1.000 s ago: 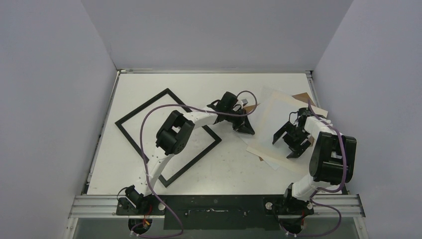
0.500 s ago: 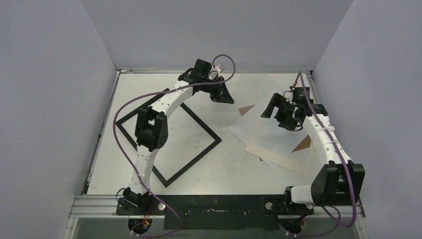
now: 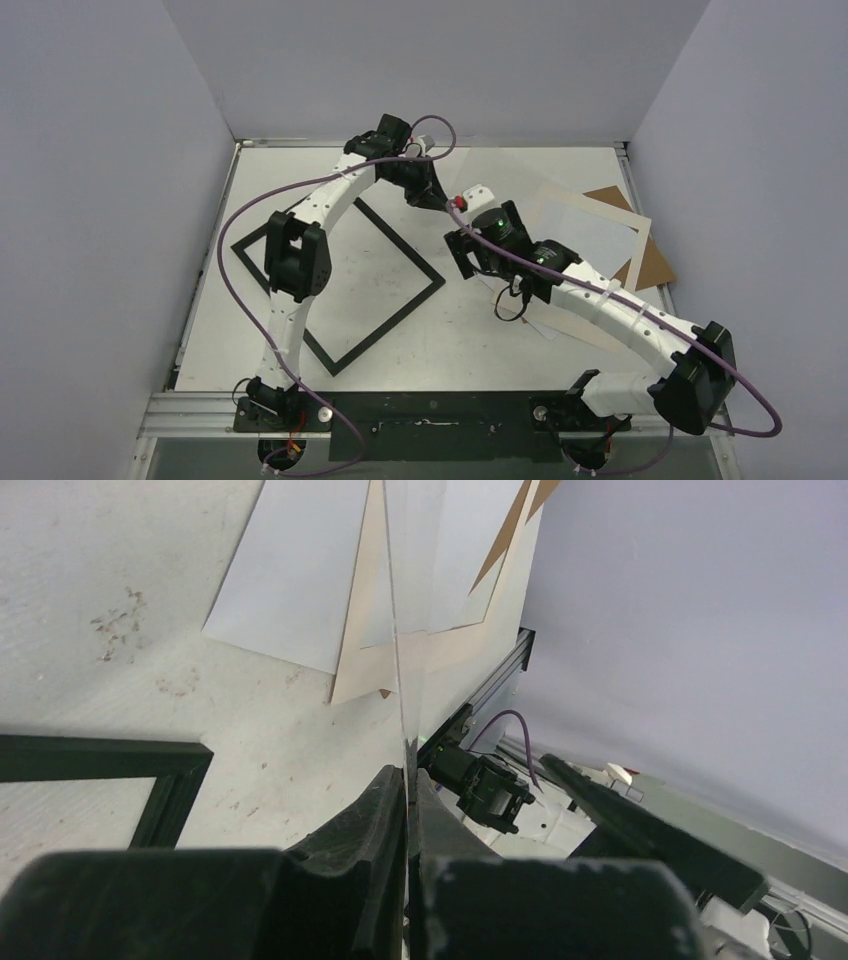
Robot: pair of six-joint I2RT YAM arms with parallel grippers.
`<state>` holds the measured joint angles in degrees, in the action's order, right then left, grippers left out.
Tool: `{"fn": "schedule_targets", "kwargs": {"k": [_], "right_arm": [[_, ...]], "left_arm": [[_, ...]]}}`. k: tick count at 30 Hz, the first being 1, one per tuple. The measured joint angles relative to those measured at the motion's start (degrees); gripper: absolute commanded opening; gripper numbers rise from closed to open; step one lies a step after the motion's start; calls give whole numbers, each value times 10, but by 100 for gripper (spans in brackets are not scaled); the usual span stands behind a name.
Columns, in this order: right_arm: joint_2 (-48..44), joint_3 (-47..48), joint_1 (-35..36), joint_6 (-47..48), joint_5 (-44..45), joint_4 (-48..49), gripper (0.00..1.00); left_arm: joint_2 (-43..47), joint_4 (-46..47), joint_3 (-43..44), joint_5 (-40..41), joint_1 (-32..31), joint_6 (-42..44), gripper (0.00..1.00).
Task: Put the photo into the frame
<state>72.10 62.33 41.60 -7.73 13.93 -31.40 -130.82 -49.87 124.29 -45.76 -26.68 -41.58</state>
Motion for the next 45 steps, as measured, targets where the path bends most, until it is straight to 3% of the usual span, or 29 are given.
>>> {"fn": "schedule_targets", "kwargs": {"k": [7, 15, 24, 25, 31, 33, 40, 42, 45], "right_arm": [[56, -37, 118, 113, 148, 58, 95], [149, -41, 129, 179, 266, 107, 82], [174, -48, 147, 257, 364, 178, 4], [174, -50, 153, 264, 370, 183, 0], [173, -70, 191, 294, 394, 207, 0], [173, -72, 204, 303, 402, 211, 0], [154, -94, 236, 330, 424, 253, 0], [154, -101, 245, 336, 431, 268, 0], [153, -120, 263, 343, 443, 298, 0]], "left_arm": [[28, -10, -29, -1, 29, -16, 0], [67, -4, -80, -15, 43, -36, 0], [91, 16, -132, -33, 63, -72, 0], [94, 17, -136, -35, 66, -75, 9], [100, 30, -144, -45, 79, -86, 65], [100, 36, -151, -46, 84, -88, 75], [100, 45, -191, -42, 97, -85, 73], [100, 45, -205, -42, 97, -81, 67], [99, 45, -214, -42, 96, -74, 45]]}}
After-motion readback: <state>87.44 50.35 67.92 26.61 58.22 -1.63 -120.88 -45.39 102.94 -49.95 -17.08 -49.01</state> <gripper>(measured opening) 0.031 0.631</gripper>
